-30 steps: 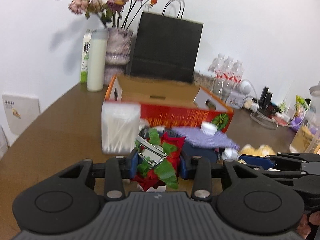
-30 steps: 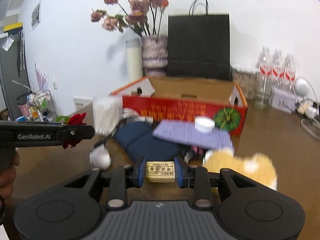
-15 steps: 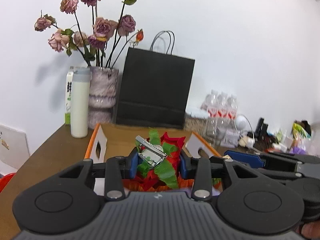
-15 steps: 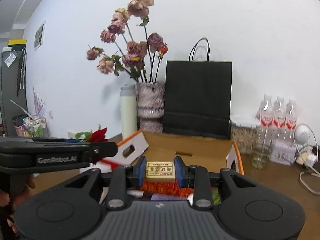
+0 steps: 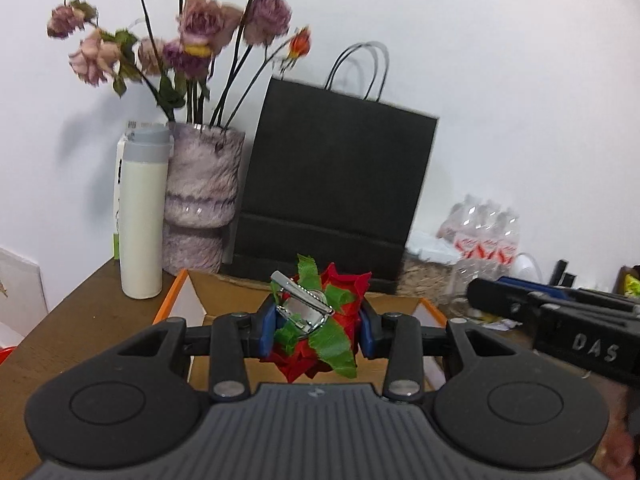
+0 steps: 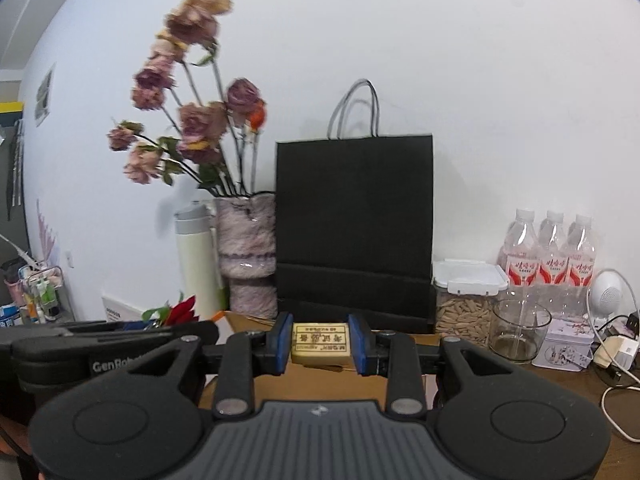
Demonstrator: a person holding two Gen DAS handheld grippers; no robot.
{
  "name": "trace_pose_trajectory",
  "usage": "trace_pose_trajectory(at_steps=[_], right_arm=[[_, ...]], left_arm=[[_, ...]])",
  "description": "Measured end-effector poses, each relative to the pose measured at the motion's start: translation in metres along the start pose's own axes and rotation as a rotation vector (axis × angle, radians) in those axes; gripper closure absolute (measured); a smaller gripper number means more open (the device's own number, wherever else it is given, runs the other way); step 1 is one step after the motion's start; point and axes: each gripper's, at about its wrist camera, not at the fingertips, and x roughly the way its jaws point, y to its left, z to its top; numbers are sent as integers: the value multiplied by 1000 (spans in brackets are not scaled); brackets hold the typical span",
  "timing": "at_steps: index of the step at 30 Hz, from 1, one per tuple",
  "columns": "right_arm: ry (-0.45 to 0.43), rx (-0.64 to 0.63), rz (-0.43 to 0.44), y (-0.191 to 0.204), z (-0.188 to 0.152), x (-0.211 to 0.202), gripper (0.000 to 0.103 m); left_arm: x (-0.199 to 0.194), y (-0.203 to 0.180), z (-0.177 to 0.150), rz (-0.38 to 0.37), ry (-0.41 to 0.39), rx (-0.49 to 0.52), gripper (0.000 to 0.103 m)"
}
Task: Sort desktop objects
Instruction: 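Grasp the red rose with the left tool while the right tool carries the soap toward the box, then open both tools to drop the rose and soap into the box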
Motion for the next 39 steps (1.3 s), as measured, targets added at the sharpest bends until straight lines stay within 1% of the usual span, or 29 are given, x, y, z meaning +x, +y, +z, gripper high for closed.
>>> trace_pose_trajectory(at_steps=[5,8,15,23,34,36,39], right_arm=[[111,6,-7,-4,-16,38,74],[162,-3,-23,-5,-28,52,74],[191,-16,-41,-3,-40,59,74],[210,-57,-50,6,-50,65,74],[214,-53,-51,6,-51,65,74],[216,-51,-54,6,-51,66,74],[209,-51,-57,6,-51,65,71]], left_arm=[[34,12,-7,47,92,-22,64],[46,17,-15,62,146,-34,64],[57,14,-28,70,200,-12,64],[60,12,-29,78,212,3,64],[62,7,-31,85,214,31,62],[61,7,-31,88,213,33,60],[60,7,-30,80,205,29,51]])
